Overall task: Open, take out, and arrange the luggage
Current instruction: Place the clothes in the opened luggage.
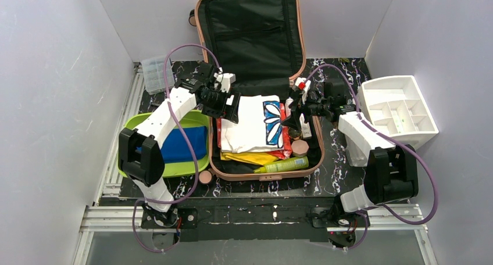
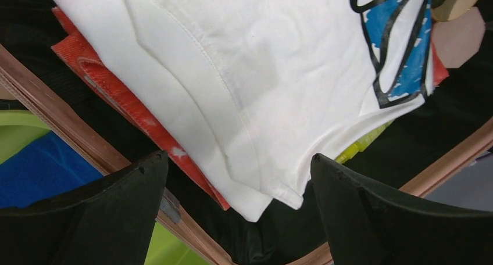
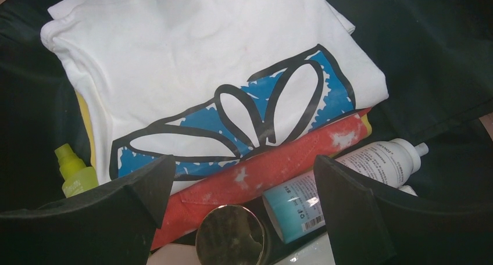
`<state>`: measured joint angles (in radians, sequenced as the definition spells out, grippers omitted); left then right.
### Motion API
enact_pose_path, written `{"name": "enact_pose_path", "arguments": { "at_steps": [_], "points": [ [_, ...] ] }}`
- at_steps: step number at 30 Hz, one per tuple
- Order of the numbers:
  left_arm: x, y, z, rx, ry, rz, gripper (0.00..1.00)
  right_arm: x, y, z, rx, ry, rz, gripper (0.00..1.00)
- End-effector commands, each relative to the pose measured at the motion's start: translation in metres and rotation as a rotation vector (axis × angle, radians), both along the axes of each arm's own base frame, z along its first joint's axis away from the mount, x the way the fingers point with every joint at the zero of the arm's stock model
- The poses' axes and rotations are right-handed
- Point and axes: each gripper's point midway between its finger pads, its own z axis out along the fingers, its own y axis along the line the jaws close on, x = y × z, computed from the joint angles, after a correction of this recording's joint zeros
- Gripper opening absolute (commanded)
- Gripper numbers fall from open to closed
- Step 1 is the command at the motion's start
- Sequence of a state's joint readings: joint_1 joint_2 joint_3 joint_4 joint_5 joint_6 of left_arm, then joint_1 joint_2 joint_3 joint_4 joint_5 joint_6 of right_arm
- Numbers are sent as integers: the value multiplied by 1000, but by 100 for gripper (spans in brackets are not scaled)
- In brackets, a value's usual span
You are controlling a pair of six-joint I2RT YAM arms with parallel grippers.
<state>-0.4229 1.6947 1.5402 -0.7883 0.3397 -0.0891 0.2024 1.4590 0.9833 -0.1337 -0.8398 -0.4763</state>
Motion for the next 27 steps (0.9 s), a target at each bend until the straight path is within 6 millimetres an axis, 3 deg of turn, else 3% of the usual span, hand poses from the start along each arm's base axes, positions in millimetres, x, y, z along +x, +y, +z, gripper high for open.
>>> {"name": "enact_pose_path", "arguments": {
  "at_steps": [1,5,11,21,27],
  "points": [
    [7,8,-19,97,12,39,91,-3,0,8,12,-35,20,98],
    [12,13,-34,157,19,55,91,-5,0,9,16,-39,26,98],
    [14,10,-39,151,33,55,88,-5,0,7,16,-35,31,98],
    [6,-7,-33,47,49,24,60,-6,1,5,19,-28,41,98],
    [4,-4,-41,58,67,32,52,-7,2,7,22,-30,47,98]
  ]
}}
